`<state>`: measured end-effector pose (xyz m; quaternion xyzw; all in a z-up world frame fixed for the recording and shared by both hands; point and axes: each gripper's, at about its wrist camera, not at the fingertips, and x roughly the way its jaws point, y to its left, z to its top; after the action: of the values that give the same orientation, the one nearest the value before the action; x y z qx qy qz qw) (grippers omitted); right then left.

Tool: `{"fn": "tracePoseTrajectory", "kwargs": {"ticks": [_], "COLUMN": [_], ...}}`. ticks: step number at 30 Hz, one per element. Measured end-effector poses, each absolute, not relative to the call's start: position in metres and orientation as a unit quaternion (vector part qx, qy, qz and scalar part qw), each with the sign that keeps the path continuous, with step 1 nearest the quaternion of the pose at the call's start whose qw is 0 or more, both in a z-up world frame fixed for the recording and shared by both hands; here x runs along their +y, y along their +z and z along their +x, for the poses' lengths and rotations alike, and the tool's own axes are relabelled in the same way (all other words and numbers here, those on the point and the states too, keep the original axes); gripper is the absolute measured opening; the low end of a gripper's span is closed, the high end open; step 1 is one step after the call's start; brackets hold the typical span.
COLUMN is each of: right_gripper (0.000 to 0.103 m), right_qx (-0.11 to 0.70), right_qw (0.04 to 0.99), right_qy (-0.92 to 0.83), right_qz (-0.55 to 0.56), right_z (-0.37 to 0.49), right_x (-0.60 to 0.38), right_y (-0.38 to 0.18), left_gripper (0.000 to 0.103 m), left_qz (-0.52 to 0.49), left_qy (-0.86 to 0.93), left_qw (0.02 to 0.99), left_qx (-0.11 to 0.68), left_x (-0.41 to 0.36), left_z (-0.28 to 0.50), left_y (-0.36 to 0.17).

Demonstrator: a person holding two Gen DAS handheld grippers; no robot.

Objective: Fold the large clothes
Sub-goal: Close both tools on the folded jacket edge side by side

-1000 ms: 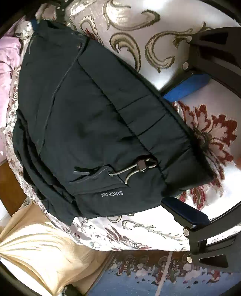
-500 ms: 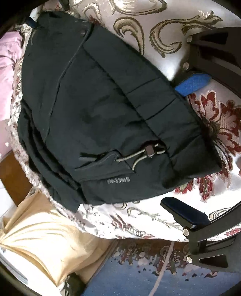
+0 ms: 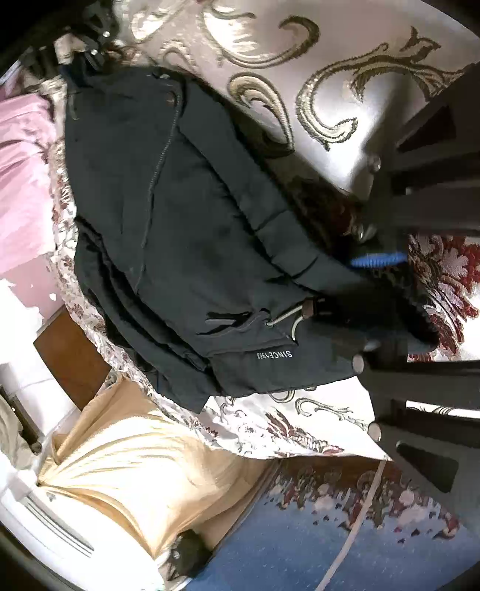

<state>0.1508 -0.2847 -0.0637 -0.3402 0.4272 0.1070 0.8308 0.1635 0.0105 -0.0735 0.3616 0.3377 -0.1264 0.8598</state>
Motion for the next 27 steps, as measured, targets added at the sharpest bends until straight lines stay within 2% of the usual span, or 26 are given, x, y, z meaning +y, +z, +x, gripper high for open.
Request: {"fn": "tracePoseTrajectory", "kwargs": {"ticks": [3, 6, 10, 22, 27], "right_gripper": [0.012, 0.008, 0.006, 0.005, 0.005], "right_qx": [0.413, 0.394, 0.367, 0.338, 0.330], "right_qw": [0.844, 0.867, 0.902, 0.924, 0.932], "right_qy": [0.104, 0.089, 0.070, 0.057, 0.046], "right_qz": [-0.325, -0.293, -0.218, -0.169, -0.143], "right_z": [0.147, 0.142, 0.129, 0.032, 0.016], "right_x": [-0.286, -0.288, -0.302, -0.309, -0.315], "right_y": [-0.055, -0.040, -0.014, 0.010, 0.025], "left_gripper": [0.014, 0.011, 0.010, 0.010, 0.010], "left_qz": [0.335, 0.306, 0.267, 0.230, 0.202], "left_qy": [-0.124, -0.116, -0.115, -0.129, -0.132], "left_qw": [0.874, 0.891, 0.907, 0.915, 0.922], "left_qx": [0.329, 0.315, 0.304, 0.304, 0.303], "left_x": [0.015, 0.018, 0.027, 0.040, 0.040], "left_z": [0.163, 0.160, 0.151, 0.060, 0.063], "left_y": [-0.061, -0.047, -0.028, -0.001, 0.021]}}
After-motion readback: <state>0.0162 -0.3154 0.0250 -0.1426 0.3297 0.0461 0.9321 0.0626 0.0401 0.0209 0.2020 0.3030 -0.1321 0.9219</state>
